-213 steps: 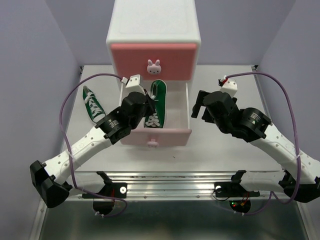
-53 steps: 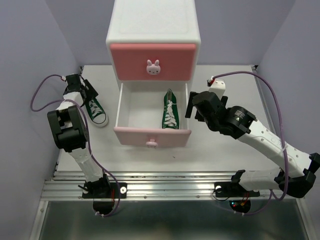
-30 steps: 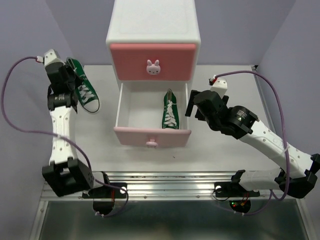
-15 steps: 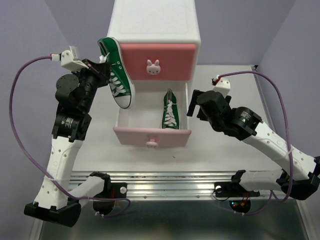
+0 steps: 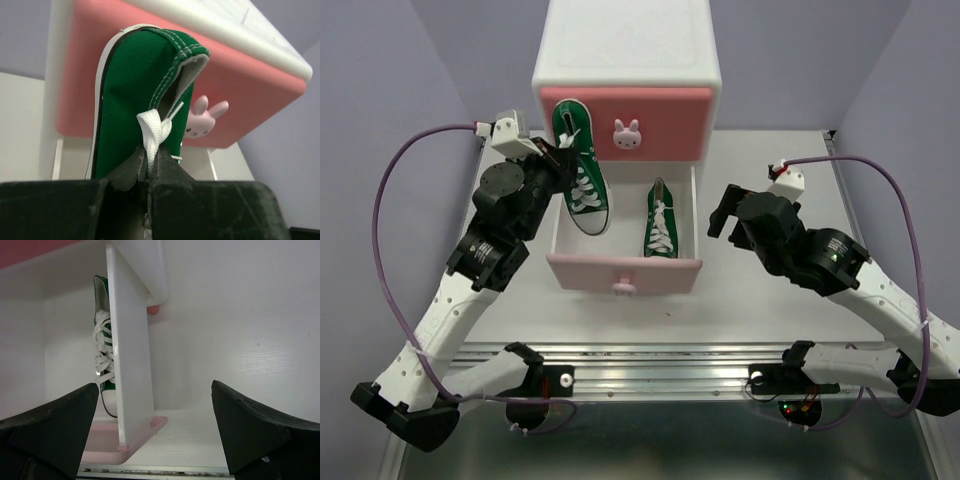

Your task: Place and organize the shoes in the shoe cabinet

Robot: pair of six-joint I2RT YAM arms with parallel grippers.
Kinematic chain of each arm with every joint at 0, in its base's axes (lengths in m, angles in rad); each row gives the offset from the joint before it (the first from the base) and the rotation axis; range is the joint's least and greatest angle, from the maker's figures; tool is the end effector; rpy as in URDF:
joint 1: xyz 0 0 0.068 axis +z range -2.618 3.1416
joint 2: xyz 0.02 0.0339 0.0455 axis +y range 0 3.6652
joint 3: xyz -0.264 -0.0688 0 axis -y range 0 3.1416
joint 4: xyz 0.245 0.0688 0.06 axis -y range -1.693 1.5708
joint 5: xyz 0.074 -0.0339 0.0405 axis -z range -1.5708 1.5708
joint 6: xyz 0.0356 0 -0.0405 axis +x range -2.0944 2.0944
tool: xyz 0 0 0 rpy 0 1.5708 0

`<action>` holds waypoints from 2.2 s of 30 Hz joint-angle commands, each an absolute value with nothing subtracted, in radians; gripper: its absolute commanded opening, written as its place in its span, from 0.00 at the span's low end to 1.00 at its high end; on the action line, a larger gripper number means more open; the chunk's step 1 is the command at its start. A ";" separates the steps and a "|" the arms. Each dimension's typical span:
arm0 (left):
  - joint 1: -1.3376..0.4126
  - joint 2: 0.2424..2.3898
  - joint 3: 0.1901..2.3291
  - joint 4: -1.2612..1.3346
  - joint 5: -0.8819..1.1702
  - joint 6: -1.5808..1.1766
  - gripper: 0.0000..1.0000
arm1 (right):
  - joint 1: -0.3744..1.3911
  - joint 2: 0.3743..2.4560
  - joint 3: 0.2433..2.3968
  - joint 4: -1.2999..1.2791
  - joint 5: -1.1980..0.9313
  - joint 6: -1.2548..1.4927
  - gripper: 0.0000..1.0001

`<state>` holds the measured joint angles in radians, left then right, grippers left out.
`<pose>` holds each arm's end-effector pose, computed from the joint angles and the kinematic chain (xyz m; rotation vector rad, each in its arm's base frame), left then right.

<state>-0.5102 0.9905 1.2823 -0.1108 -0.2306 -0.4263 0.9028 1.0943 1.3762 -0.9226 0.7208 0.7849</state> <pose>0.1781 -0.0903 0.4818 -0.1365 1.4161 -0.6173 0.1413 0.1411 0.4137 0.2610 2.0290 0.2502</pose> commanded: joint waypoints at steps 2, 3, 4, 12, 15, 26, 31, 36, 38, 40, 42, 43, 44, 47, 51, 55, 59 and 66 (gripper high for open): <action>-0.607 0.950 1.235 -0.130 -0.303 -0.419 0.00 | 0.897 1.051 1.354 -0.893 0.746 0.838 1.00; -0.618 0.948 1.223 -0.149 -0.320 -0.416 0.00 | 0.897 1.051 1.355 -0.893 0.741 0.828 1.00; -0.626 0.945 1.215 -0.155 -0.334 -0.411 0.00 | 0.897 1.052 1.355 -0.893 0.738 0.821 1.00; -0.643 0.913 1.053 -0.066 -0.367 -0.387 0.00 | 0.897 1.052 1.348 -0.893 0.713 0.798 1.00; -0.649 0.939 1.043 -0.054 -0.373 -0.376 0.00 | 0.897 1.054 1.345 -0.893 0.715 0.808 1.00; -0.653 0.985 1.006 -0.106 -0.305 -0.357 0.00 | 0.897 1.081 1.351 -0.893 0.707 0.813 1.00; -0.655 0.991 0.966 -0.127 -0.287 -0.402 0.00 | 0.897 1.078 1.341 -0.893 0.715 0.822 1.00; -0.655 1.006 0.928 -0.133 -0.287 -0.434 0.00 | 0.897 1.097 1.351 -0.893 0.718 0.812 1.00; -0.655 1.022 0.922 -0.124 -0.311 -0.443 0.00 | 0.897 1.106 1.354 -0.893 0.718 0.801 1.00; -0.655 1.045 0.937 -0.126 -0.339 -0.451 0.00 | 0.897 1.112 1.353 -0.893 0.722 0.795 1.00; -0.655 1.087 0.954 -0.132 -0.365 -0.457 0.00 | 0.897 1.123 1.354 -0.891 0.726 0.795 1.00; -0.655 1.107 0.957 -0.135 -0.377 -0.468 0.00 | 0.897 1.124 1.358 -0.891 0.724 0.793 1.00; -0.655 1.117 0.954 -0.130 -0.383 -0.474 0.00 | 0.897 1.127 1.361 -0.890 0.724 0.790 1.00; -0.655 1.146 0.951 -0.123 -0.416 -0.515 0.00 | 0.897 1.134 1.368 -0.890 0.729 0.775 1.00; -0.655 1.178 0.960 -0.111 -0.410 -0.512 0.00 | 0.897 1.121 1.365 -0.890 0.752 0.772 1.00; -0.653 1.219 0.974 -0.101 -0.457 -0.525 0.00 | 0.897 1.112 1.355 -0.890 0.758 0.782 1.00; -0.653 1.278 1.008 -0.124 -0.503 -0.570 0.00 | 0.897 1.114 1.351 -0.890 0.759 0.784 1.00; -0.655 1.365 1.054 -0.100 -0.541 -0.612 0.00 | 0.897 1.091 1.347 -0.891 0.779 0.778 1.00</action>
<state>-0.6476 1.3651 1.0004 -0.1326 -0.4843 -0.5789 0.9024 1.1324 1.3434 -0.9253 0.7311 0.7826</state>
